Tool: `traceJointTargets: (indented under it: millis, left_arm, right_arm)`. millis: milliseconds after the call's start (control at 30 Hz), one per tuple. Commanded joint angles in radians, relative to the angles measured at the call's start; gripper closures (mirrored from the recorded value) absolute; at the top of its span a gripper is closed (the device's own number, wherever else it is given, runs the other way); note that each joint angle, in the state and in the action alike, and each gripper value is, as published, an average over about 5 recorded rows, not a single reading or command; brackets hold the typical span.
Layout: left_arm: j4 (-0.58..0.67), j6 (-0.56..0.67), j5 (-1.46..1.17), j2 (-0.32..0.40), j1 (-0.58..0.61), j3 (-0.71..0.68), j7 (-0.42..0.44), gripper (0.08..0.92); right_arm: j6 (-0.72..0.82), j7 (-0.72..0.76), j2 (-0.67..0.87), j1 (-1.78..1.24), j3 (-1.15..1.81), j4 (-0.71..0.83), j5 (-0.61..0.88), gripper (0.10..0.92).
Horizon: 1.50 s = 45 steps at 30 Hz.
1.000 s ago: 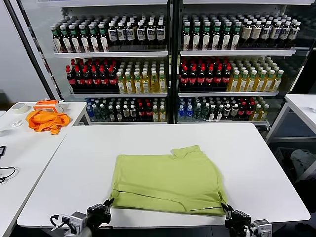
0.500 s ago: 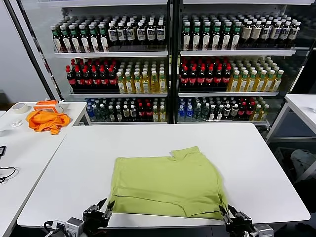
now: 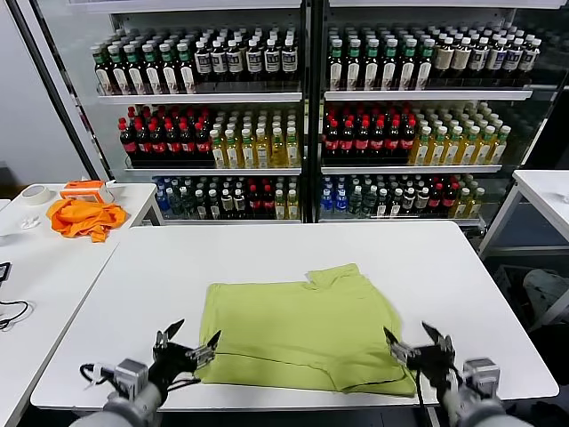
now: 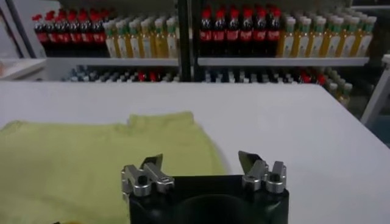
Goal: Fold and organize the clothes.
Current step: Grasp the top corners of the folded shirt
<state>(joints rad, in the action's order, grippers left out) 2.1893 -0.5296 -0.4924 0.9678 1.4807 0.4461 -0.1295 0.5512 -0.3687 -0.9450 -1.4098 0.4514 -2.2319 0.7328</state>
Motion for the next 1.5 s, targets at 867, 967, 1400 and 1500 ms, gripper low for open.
traceJointTargets:
  millis: [867, 967, 1400, 1500]
  left_arm:
    - [-0.669, 0.053, -0.061, 0.05, -0.593, -0.245, 0.112, 0.177]
    - [-0.673, 0.053, -0.061, 0.055, -0.591, -0.242, 0.118, 0.177]
    - [-0.694, 0.064, -0.062, 0.064, -0.592, -0.229, 0.131, 0.177]
    - [-0.698, 0.071, -0.066, 0.064, -0.584, -0.221, 0.147, 0.177]
  right_arm:
    - [-0.036, -0.065, -0.31, 0.665, -0.347, 0.757, -0.113, 0.203]
    - [-0.051, -0.067, -0.314, 0.672, -0.35, 0.774, -0.104, 0.203]
    - [-0.036, -0.087, -0.327, 0.68, -0.364, 0.801, -0.068, 0.203]
    - [-0.034, -0.097, -0.331, 0.681, -0.364, 0.802, -0.07, 0.203]
